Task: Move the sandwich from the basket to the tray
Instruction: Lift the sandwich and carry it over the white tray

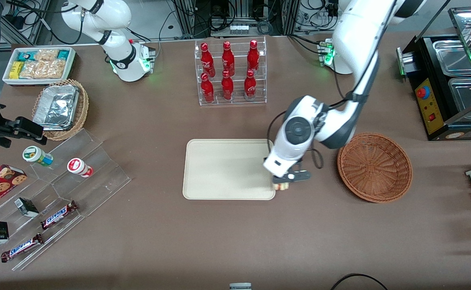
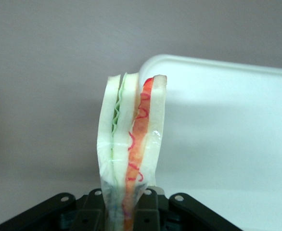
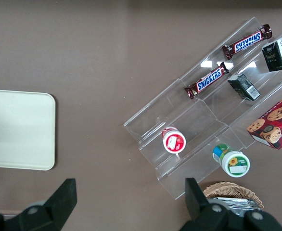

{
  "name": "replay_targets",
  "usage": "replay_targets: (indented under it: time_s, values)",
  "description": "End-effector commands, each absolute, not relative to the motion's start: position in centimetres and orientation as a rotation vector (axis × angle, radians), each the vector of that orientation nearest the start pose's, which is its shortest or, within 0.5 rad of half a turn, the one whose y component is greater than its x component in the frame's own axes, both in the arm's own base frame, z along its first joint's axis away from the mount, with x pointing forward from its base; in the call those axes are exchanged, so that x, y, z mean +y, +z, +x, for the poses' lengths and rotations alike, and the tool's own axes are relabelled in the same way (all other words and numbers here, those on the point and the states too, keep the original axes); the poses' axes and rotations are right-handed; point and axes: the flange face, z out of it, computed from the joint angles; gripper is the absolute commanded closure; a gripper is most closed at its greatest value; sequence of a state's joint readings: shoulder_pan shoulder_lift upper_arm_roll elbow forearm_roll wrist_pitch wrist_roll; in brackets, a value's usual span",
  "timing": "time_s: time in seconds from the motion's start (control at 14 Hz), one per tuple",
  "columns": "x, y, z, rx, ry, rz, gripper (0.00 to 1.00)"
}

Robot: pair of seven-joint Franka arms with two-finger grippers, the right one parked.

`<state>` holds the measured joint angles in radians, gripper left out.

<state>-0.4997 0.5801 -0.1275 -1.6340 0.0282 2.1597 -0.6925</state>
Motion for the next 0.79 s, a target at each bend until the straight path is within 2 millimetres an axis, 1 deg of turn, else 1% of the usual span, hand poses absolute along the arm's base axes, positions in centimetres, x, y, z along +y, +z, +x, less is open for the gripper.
replay_targets:
  time_s: [0.0, 0.14, 0.21, 0.29, 0.36, 0.5, 0.57, 0.64, 0.71]
  values:
    - [-41.5, 26.7, 55.1, -0.013, 0.148, -3.144, 0.83]
    - [-42.3, 25.7, 55.0, 0.000, 0.137, -3.161, 0.82]
    - [-42.5, 24.8, 55.2, -0.001, 0.127, -3.170, 0.81]
    - [-42.7, 24.4, 55.6, -0.004, 0.123, -3.175, 0.81]
    - [-43.2, 24.2, 55.7, -0.001, 0.127, -3.183, 0.80]
    - [-43.9, 24.0, 55.2, 0.013, 0.143, -3.193, 0.79]
    - [-44.3, 23.4, 54.8, 0.029, 0.160, -3.194, 0.79]
    - [-44.9, 23.3, 54.8, 0.034, 0.162, -3.206, 0.78]
    - [-45.1, 23.1, 55.3, 0.050, 0.156, -3.213, 0.78]
